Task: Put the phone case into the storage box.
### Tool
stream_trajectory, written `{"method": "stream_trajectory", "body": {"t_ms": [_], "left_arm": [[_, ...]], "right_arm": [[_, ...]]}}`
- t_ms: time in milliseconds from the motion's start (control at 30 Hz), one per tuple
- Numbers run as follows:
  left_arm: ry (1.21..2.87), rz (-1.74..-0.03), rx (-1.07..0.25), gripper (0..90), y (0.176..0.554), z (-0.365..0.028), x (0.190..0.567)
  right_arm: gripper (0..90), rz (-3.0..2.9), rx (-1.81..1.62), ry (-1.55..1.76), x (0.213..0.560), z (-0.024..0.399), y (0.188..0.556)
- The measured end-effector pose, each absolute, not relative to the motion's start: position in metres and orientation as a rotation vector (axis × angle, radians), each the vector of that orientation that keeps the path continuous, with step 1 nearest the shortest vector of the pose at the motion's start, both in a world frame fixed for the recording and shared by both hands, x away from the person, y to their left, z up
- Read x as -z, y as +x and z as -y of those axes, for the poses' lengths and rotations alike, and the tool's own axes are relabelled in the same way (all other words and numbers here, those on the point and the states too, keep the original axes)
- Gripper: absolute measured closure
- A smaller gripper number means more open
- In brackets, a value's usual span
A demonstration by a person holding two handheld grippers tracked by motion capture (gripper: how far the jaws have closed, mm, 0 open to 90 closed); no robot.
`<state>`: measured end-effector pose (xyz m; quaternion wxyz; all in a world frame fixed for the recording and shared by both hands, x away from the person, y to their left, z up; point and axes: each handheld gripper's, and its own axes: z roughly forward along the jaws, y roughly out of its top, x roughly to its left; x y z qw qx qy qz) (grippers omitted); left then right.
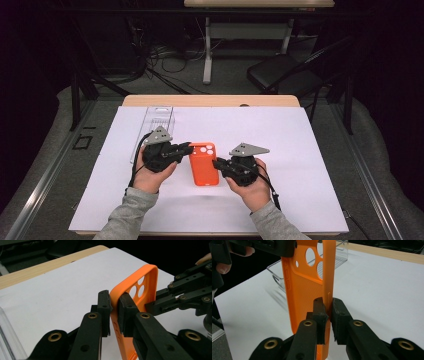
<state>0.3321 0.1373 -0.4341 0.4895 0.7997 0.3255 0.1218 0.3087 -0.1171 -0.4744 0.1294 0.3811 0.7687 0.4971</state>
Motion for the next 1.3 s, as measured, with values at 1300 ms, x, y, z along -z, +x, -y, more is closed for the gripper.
{"method": "stream_trajectory", "body": {"t_ms": [1300], "left_arm": [[1.933, -0.810, -0.288, 81.8, 0.3352, -0.1418, 0.4352]], "right_arm": [[54.7, -2.222, -1.497, 1.089, 0.4705, 0.1246, 0.3153]]}}
